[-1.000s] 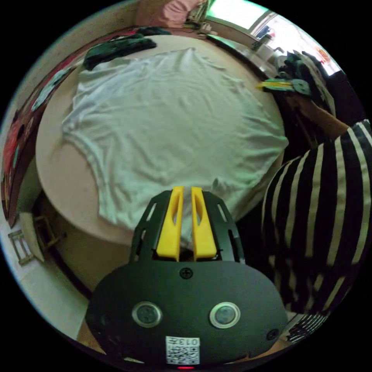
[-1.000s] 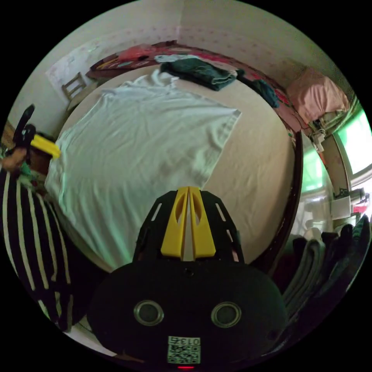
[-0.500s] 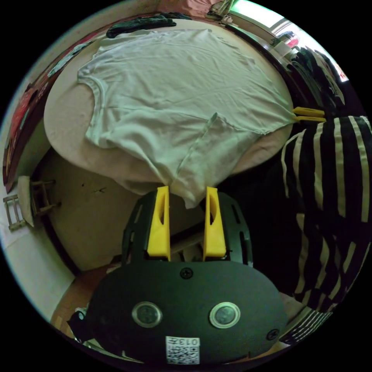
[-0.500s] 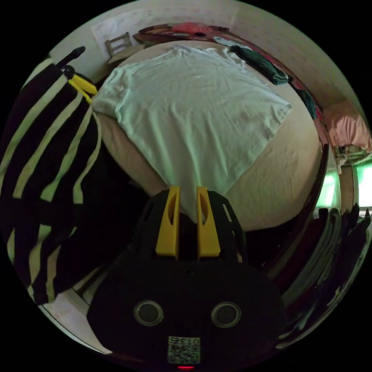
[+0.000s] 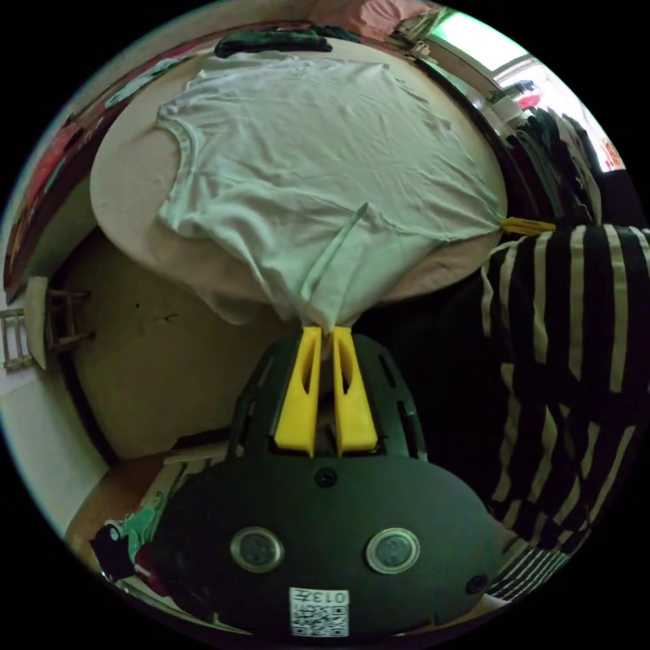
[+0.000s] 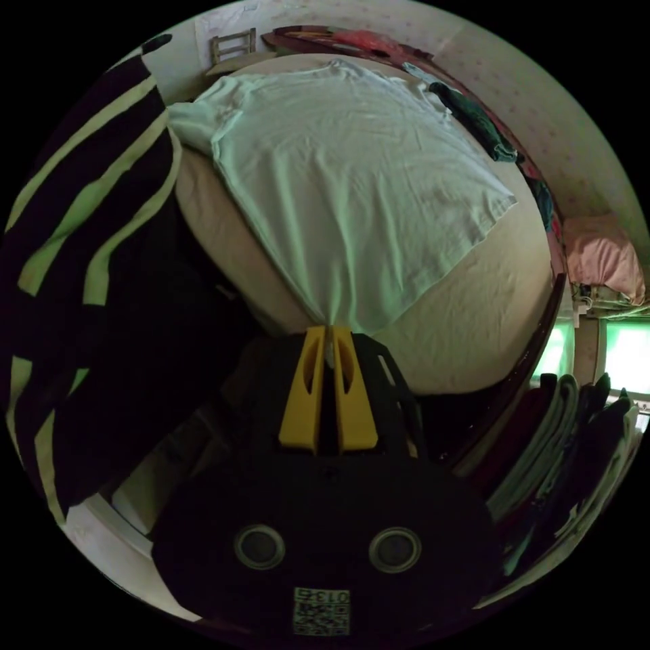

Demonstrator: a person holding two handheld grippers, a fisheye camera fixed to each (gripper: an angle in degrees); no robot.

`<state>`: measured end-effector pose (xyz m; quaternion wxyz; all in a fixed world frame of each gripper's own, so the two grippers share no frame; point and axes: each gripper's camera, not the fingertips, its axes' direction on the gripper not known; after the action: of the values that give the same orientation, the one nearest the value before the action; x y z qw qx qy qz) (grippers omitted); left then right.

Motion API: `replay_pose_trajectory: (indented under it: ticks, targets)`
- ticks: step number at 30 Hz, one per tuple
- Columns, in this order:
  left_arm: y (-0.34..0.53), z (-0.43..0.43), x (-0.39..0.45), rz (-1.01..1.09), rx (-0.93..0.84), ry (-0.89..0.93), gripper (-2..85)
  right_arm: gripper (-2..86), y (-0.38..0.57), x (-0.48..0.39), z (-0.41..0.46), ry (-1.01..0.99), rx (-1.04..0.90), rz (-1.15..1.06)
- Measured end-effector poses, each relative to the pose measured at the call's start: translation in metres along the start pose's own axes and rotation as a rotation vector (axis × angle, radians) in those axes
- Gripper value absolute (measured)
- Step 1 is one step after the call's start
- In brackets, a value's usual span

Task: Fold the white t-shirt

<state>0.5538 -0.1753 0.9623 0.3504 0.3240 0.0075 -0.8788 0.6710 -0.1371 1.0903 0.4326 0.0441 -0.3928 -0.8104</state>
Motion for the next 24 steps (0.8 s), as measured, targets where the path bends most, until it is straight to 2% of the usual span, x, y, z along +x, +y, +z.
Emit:
replay_pose_trajectory:
  ticks: [9,13,16,19,22,24]
  targets:
    - [-0.002,-0.094,0.009,0.263,0.184,-0.254,1.6,1.1,-0.002,0.023,-0.032,0.029,0.078,0.080]
    - [-0.046,-0.126,-0.017,0.379,0.248,-0.321,1.9,1.1,-0.022,0.061,-0.048,0.097,0.147,0.139]
    - [-0.095,-0.134,-0.037,0.451,0.260,-0.364,2.5,1.2,-0.045,0.093,-0.041,0.112,0.125,0.163]
    - [-0.144,-0.124,-0.062,0.476,0.214,-0.391,4.2,1.5,-0.069,0.121,-0.020,0.104,0.088,0.188]
    - [-0.176,-0.105,-0.105,0.367,0.057,-0.327,5.9,2.1,-0.084,0.147,-0.001,0.038,0.010,0.278]
    - [-0.172,-0.107,-0.129,0.295,0.048,-0.296,6.5,2.4,-0.081,0.159,-0.007,0.021,0.028,0.364]
